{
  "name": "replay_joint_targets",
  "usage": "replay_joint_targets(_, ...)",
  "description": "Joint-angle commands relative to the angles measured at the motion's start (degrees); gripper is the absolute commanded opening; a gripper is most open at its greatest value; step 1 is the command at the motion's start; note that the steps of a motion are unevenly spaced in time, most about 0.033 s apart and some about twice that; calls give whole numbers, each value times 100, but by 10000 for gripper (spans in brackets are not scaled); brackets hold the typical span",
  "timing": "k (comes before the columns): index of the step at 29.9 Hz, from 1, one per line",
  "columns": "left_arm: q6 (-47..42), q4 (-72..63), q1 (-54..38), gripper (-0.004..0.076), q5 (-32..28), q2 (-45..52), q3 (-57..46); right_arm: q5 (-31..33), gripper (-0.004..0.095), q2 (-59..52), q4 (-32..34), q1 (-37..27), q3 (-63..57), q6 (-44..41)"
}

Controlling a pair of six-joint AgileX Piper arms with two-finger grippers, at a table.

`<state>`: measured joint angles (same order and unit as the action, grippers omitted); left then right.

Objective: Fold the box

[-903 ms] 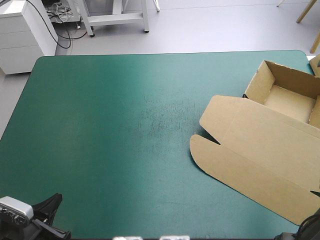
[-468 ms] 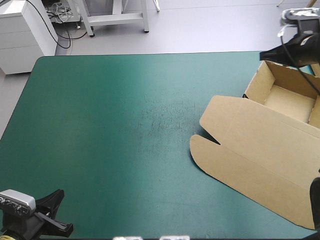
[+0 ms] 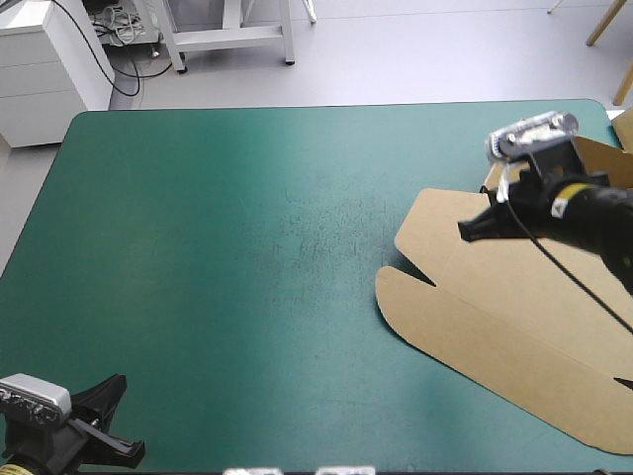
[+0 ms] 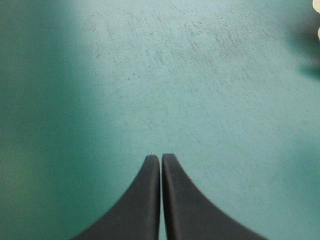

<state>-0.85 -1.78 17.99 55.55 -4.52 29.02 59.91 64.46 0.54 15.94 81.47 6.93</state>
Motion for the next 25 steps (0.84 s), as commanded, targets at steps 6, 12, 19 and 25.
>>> replay_joint_targets(6, -65, -55, 35, -8, -392, -138, 133, -1416, -20, -2309, -54, 17, -2658, 28)
replay_joint_targets(12, -54, -55, 35, -8, -392, -138, 133, -1802, -20, -3503, -99, 17, -4195, 28)
replay_joint_targets(19, 147, -163, 35, -8, -404, -138, 133, -1994, -20, -4551, -108, 17, -5267, -304)
replay_joint_targets(25, 155, -163, 35, -8, -417, -138, 133, -2165, -20, -4924, -108, 17, -5529, -345)
